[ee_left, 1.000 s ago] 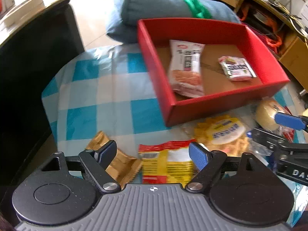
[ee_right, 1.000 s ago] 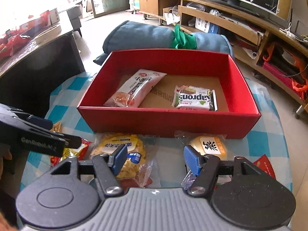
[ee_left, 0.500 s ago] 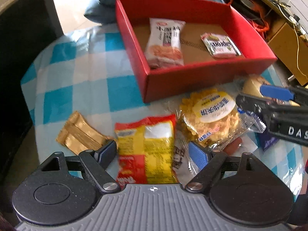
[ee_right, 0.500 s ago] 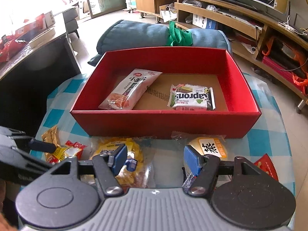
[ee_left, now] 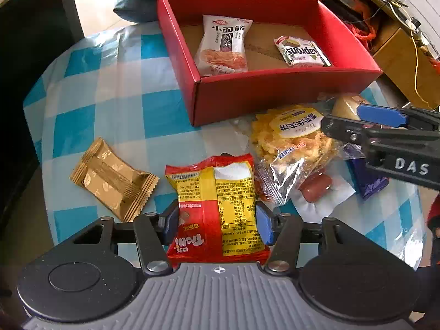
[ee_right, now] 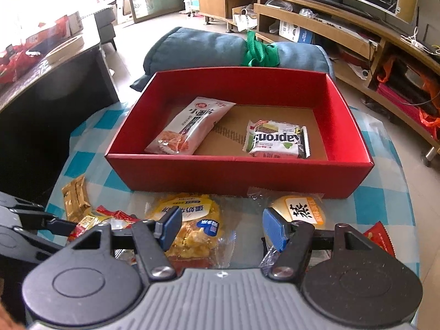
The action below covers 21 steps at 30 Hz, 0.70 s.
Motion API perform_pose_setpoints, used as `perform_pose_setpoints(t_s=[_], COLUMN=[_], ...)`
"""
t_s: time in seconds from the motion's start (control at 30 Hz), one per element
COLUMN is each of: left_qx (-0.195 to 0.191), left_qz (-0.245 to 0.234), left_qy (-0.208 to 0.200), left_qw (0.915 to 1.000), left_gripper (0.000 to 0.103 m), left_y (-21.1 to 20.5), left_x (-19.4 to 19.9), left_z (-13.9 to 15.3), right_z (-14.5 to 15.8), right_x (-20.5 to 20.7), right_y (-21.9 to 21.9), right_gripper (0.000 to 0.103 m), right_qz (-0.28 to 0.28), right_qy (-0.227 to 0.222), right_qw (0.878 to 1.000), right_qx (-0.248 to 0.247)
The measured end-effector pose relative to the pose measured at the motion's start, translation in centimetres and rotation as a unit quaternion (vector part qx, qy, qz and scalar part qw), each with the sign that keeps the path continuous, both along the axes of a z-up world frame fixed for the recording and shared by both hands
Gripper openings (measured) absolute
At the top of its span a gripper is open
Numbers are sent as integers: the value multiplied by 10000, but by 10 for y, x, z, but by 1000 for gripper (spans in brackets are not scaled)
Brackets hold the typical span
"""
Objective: Organize snacks
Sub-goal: 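Grasp the red-yellow Trolli pack with the left tool while the right tool grasps the bread-snack bag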
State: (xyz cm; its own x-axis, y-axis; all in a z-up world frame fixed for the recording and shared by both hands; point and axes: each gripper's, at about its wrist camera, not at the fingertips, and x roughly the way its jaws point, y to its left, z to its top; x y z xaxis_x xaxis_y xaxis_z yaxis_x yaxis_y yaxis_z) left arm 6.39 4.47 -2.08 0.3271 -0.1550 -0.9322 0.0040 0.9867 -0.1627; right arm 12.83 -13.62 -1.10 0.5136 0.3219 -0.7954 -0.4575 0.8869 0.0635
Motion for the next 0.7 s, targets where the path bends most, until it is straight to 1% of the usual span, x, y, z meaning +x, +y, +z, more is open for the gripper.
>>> perform_pose_setpoints(t_s=[0.1,0.13,0.17,0.23,0.27,0.33,0.47,0.53,0.6,0.7], left_qx=[-72,-91,-88,-69,-69,-114,32,20,-1,31], left_qz=[-4,-15,-33,-72,-85,-101,-177,-198,-204,-212], left_qy=[-61,-71,-64,1,42,107,114,158,200,183], left_qw=[10000,9999,9999,10000,9999,9998,9998,9997,9996,9996], left_gripper=[62,62,62,63,63,65,75,77,80,80], left_y=[3,3,2,0,-1,0,-1,-1,0,0], left_x=[-3,-3,-2,-1,-1,0,0,1,2,2], left_z=[4,5,5,1,-1,-3,-9,-13,-16,-16], right_z=[0,-2,-3,-7,-10,-15,-25,-28,-31,-33], right_x=[0,3,7,15,18,24,30,28,28,27], right_y=[9,13,16,24,31,43,60,59,53,39], right_gripper=[65,68,68,70,73,74,76,76,76,77], right_qz=[139,115,59,167,279,383,547,592,556,448], right_qy=[-21,30,84,298,440,522,602,600,736,913], right_qw=[9998,9998,9998,9993,9984,9971,9943,9937,9933,9930], right_qx=[-128,-168,-162,-154,-236,-410,-691,-740,-695,-608])
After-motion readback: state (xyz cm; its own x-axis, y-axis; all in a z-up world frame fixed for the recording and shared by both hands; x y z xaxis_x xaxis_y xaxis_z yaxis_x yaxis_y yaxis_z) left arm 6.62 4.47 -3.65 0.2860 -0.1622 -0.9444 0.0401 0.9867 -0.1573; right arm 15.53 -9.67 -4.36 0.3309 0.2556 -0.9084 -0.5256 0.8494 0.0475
